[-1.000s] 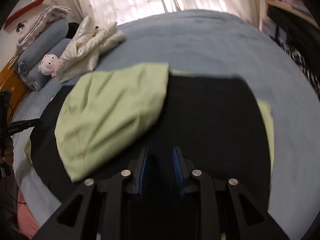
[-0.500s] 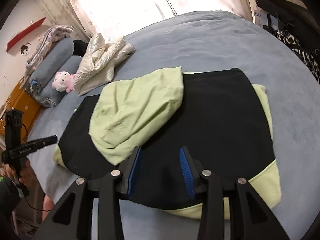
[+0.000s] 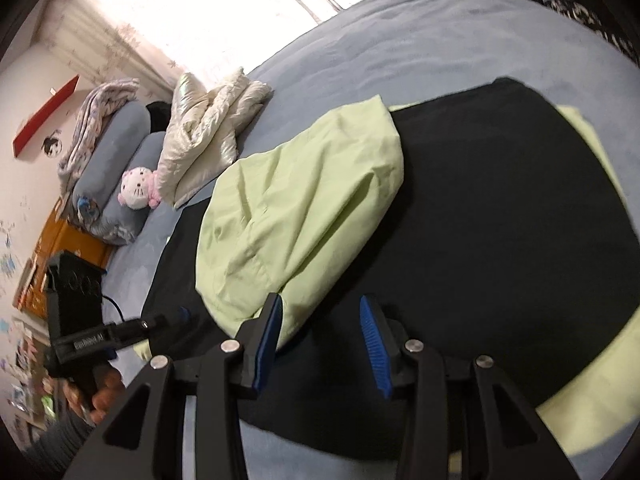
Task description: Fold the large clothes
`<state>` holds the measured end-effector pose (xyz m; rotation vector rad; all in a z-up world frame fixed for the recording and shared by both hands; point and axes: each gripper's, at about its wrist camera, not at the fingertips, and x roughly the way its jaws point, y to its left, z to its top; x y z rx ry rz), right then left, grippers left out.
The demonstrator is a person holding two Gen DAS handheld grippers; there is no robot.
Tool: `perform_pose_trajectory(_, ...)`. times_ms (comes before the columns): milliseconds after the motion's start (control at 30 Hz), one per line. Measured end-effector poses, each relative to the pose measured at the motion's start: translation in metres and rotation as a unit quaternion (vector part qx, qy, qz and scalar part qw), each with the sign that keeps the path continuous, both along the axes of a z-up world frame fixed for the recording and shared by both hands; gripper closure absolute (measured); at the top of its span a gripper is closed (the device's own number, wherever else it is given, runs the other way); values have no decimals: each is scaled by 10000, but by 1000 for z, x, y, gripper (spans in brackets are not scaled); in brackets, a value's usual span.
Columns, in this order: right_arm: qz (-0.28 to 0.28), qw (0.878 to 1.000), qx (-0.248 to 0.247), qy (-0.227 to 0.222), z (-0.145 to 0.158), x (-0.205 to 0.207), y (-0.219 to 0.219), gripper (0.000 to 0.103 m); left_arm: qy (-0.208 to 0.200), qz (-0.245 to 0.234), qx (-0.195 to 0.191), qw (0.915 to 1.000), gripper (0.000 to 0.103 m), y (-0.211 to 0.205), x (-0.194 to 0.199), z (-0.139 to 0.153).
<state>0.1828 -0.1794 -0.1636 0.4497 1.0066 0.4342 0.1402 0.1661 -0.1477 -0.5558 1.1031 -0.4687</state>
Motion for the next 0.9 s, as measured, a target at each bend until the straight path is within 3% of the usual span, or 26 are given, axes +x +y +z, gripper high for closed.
perform_pose_trajectory(333,-236,9981,575,34,-21,21,2,63,71,293,-685,9972,82,-19,27,-40)
perform_pose_trajectory(367,-243,9975,660,18,-21,21,4,72,42,381,-829,9958,82,-19,27,-43)
perform_pose_trajectory(400,-226,9970,746,41,-22,22,4,89,15,474,-955,9943,82,-19,28,-45)
perform_pose_trajectory(533,-311,9938,1065,102,-19,18,8,96,-95,905,-1131,9894,95,-16,26,-45)
perform_pose_trajectory(667,-361,9875,1515,251,-12,7,14,97,-294,1245,-838,9882,98,-6,13,-17)
perform_pose_trajectory(767,-320,9862,1565,443,-15,-7,26,97,-433,1388,-265,9890,98,1,-4,8)
perform_pose_trajectory(900,-323,9934,894,649,-39,-19,43,98,-17,1208,669,9904,99,-12,-8,-9)
